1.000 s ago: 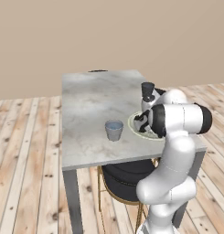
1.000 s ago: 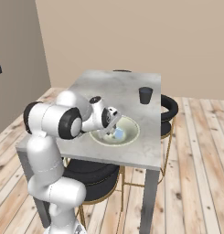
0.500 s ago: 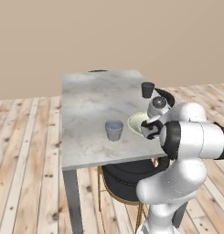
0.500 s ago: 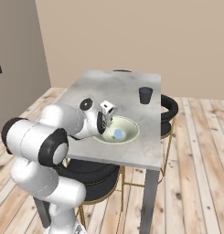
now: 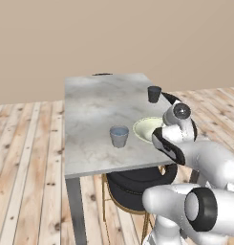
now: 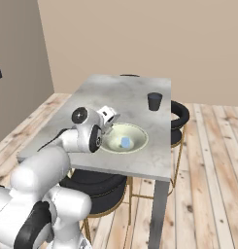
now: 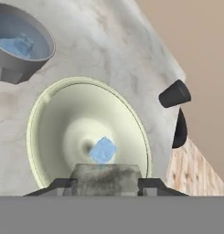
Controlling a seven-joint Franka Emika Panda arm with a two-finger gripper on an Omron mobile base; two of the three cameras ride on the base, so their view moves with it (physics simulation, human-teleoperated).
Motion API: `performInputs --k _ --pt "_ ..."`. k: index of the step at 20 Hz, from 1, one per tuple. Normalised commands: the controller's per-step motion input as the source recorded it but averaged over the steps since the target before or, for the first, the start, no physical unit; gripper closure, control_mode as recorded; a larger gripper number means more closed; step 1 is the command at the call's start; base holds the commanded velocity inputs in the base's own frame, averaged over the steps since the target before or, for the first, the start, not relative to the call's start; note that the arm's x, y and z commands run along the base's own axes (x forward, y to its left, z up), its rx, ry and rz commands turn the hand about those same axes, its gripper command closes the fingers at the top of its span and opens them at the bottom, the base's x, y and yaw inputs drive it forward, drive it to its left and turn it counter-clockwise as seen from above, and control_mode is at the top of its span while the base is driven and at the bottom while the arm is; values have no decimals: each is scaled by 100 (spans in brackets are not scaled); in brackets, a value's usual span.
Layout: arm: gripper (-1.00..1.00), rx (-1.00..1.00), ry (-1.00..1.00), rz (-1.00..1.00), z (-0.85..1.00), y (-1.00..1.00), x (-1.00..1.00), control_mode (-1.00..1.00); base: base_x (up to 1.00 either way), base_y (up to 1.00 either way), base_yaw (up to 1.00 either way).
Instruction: There are four ice cubes in the ice bowl. Place two ice cubes in each glass of water.
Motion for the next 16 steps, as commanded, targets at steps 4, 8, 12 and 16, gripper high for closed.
performInputs --k 4,8,12,16 --pt "100 13 0 -1 100 33 -72 -100 0 0 0" --pt "100 8 1 -1 60 41 -71 -100 0 0 0" --pt "100 3 0 -1 0 36 -73 -100 0 0 0" --pt "100 6 0 -2 0 28 -86 -100 0 0 0"
